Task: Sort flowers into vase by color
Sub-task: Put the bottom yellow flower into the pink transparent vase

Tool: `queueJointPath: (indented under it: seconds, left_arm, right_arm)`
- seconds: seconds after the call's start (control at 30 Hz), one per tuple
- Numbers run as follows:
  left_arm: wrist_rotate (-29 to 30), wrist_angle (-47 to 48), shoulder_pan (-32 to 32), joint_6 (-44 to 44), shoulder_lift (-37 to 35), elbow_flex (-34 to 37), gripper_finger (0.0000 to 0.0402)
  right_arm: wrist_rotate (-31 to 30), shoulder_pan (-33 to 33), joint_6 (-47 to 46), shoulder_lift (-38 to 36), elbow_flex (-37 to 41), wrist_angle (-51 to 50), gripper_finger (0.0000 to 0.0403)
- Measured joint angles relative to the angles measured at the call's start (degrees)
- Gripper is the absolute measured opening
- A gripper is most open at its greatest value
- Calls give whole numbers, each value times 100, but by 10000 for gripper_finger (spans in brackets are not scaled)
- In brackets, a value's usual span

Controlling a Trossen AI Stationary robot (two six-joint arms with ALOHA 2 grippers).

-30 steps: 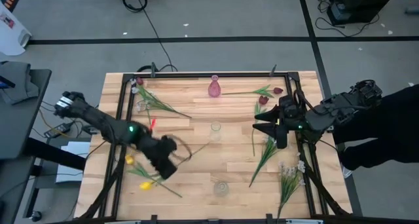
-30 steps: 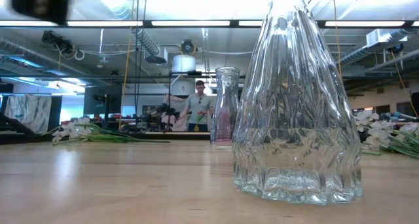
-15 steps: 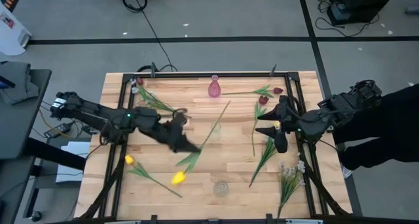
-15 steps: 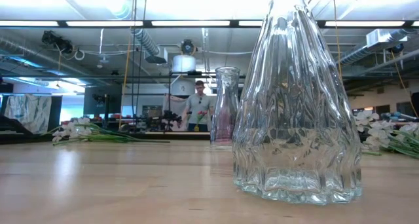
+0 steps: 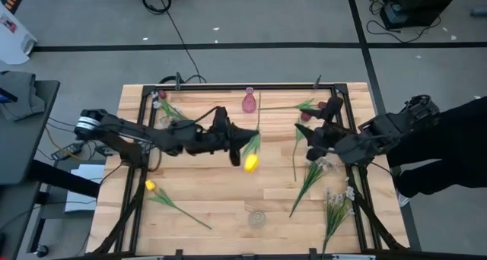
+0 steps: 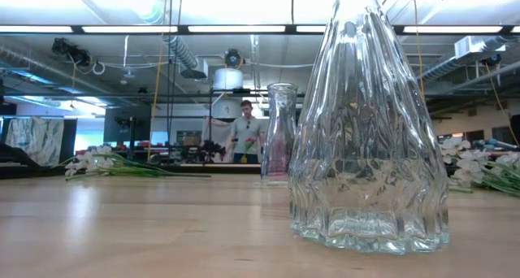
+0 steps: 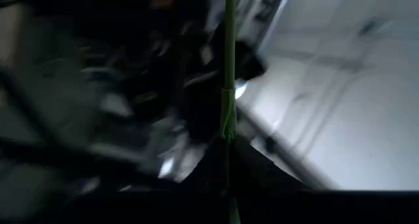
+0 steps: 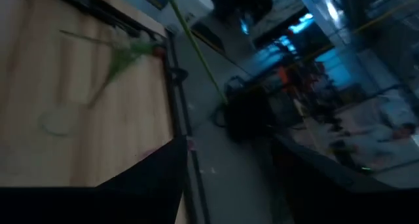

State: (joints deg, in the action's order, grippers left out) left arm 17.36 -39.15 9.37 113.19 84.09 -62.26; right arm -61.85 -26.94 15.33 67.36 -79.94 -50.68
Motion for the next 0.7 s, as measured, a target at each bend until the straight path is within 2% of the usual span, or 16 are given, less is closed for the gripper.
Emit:
queueJointPath:
  seconds: [0.1,0.17,0.23,0.4,0.7]
  left_arm:
    - [488,-655,2,180,321,-30,7]
    - [558,-794,2,245,496,-150,7]
    - [509,-824,2,264,653,-336,7]
    - [46,-811,-26,503,920,-777,8]
    - [59,-754,-65,631,759,-863,8]
  right_arm:
    - [21,147,-294,116,0,13,233]
    - [23,246,-654,266,0,119,233]
    - [63,339,-829,441,0,294,233]
    - [650,503,-738,867,0,745,233]
    - [591,310,-720,690,0,742,230]
